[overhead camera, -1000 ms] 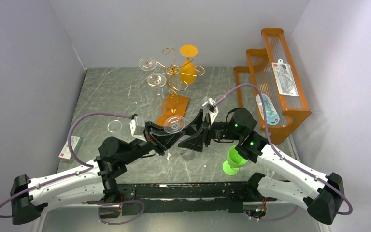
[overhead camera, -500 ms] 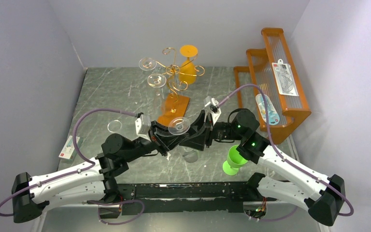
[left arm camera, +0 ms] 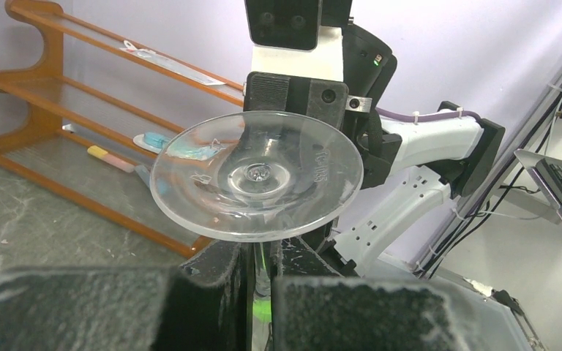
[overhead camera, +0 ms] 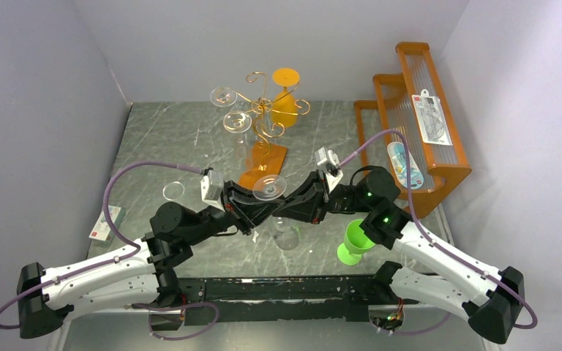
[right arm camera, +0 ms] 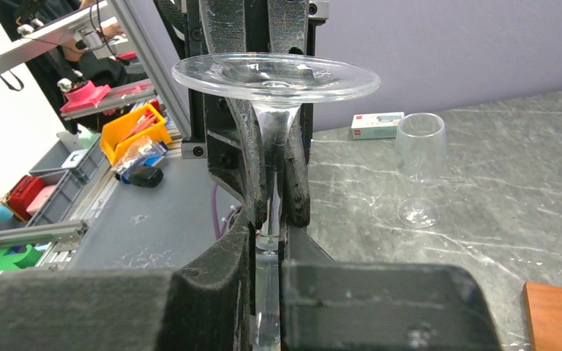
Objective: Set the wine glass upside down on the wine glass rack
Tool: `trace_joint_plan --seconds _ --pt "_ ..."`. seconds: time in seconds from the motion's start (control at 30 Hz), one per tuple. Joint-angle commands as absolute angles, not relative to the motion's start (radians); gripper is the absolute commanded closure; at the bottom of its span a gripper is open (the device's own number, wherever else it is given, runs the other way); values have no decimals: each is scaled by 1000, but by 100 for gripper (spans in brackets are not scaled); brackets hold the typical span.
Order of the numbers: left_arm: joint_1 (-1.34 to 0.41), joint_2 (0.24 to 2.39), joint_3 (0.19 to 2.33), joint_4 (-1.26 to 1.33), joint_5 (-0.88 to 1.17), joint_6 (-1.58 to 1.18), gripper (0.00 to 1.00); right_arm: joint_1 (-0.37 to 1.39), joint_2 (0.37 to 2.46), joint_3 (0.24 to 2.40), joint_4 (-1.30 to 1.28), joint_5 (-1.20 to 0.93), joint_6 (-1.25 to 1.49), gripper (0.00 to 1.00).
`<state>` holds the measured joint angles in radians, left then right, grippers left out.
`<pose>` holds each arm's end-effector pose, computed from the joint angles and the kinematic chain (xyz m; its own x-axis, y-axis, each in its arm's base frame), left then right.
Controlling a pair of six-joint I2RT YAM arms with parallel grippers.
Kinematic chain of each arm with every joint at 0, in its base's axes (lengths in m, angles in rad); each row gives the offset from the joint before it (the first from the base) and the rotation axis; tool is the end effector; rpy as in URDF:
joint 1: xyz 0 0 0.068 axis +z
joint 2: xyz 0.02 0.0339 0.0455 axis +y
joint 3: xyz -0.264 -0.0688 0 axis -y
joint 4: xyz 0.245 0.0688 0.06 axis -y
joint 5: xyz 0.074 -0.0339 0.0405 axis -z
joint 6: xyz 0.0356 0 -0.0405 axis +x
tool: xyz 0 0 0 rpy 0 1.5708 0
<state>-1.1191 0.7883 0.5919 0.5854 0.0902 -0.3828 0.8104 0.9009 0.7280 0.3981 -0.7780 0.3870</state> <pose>0.0788 -0.1698 0.3533 -0.1947 -0.4509 -0.8711 0.9268 0.2062 -0.3139 0.1229 0.1655 0.3596 -0.2302 0.1480 -0.9618 -0.9727 -0.0655 0.2227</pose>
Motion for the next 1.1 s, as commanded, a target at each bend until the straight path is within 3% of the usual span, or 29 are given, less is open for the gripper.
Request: trace_joint_plan --seconds 0.0,0.1,0.33,0.5,0.8,1.07 --pt "-1127 780 615 630 131 -351 95 815 910 701 361 -779 430 100" --pt "-1128 782 624 621 132 -359 92 815 905 694 371 -755 426 100" --pt "-1128 779 627 619 142 -374 57 814 887 650 425 -679 406 100" --pt "-1128 770 611 634 134 -382 51 815 890 624 485 -663 426 100" --pt "-1128 753 607 567 65 -377 26 814 833 589 548 -490 451 100" --pt "-1127 718 611 468 -16 -366 18 814 810 590 558 -353 440 100"
